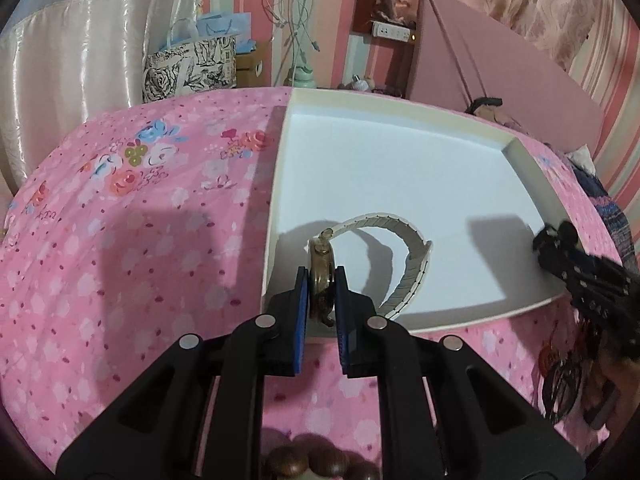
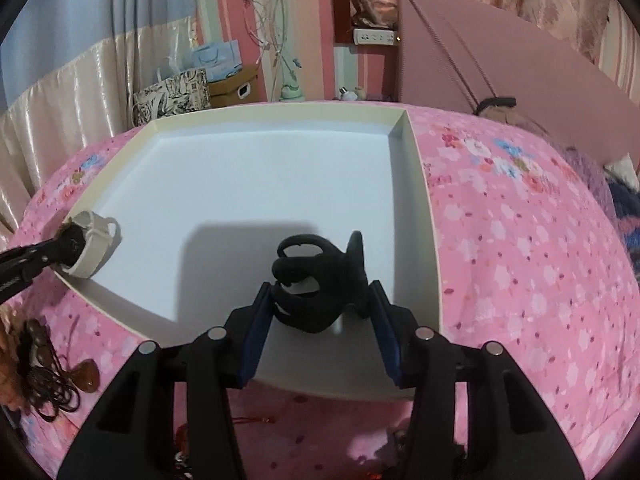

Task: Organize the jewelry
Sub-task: 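Carry both items over the white tray and open the right tool to drop the clip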

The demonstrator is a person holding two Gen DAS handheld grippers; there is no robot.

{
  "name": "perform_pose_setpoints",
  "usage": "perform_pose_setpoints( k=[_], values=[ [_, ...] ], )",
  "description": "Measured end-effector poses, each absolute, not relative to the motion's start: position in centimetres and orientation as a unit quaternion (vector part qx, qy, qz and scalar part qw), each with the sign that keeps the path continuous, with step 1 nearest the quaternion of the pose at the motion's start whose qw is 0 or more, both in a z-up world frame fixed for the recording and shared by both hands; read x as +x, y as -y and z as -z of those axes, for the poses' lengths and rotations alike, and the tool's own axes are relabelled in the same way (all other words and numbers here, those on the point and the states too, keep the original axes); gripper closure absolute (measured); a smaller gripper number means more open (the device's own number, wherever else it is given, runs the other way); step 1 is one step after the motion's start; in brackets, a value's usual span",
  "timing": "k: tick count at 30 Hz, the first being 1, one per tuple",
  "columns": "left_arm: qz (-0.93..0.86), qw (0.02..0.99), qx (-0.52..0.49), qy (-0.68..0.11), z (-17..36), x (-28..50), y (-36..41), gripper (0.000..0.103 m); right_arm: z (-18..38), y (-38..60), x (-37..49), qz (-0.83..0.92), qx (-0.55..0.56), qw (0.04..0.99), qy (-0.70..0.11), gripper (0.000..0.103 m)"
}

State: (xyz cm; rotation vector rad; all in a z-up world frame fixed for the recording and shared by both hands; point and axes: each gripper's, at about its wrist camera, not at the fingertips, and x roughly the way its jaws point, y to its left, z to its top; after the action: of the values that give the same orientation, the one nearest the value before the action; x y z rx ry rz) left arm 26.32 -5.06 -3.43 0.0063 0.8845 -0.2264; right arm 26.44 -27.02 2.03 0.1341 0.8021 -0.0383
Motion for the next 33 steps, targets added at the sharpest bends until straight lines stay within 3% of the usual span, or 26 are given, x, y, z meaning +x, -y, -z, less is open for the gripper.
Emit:
perform_pose_setpoints(
  k=[8, 13, 19, 20, 22, 23, 30, 33],
  values=[
    [0.099, 0.903, 0.013, -0.417, 3.6, 25.1, 5.1, 0.092, -2.0, 26.8, 26.5, 0.014, 0.059, 0.922, -0.383, 0.053],
    [0.100, 0.904, -0.004, -0.416, 3.8, 25.4, 4.7, 0.083, -2.0, 26.8, 26.3, 0.014, 0.062, 0.924, -0.376, 0.052],
    [0.094, 0.909, 0.007, -0.406, 3.5, 25.2, 5.2, 0.081, -2.0, 26.6, 26.1, 0.015, 0.060, 0.925, -0.374, 0.050],
    [0.093, 0.911, 0.011, -0.402, 3.4, 25.1, 5.4, 0.078, -2.0, 26.6, 26.1, 0.016, 0.058, 0.926, -0.374, 0.047],
    [0.096, 0.913, 0.013, -0.396, 3.3, 24.9, 5.5, 0.070, -2.3, 26.5, 25.9, 0.009, 0.054, 0.929, -0.365, 0.031],
    [0.090, 0.917, 0.018, -0.389, 3.0, 24.7, 5.6, 0.052, -2.4, 26.4, 25.8, 0.010, 0.050, 0.931, -0.360, 0.024],
    [0.095, 0.926, 0.013, -0.365, 2.5, 23.8, 5.4, 0.047, -3.0, 27.0, 25.0, 0.027, 0.062, 0.938, -0.339, 0.023],
    [0.082, 0.943, 0.026, -0.320, 1.7, 22.3, 5.6, 0.035, -3.3, 27.2, 24.7, 0.032, 0.065, 0.943, -0.325, 0.022]
  ],
)
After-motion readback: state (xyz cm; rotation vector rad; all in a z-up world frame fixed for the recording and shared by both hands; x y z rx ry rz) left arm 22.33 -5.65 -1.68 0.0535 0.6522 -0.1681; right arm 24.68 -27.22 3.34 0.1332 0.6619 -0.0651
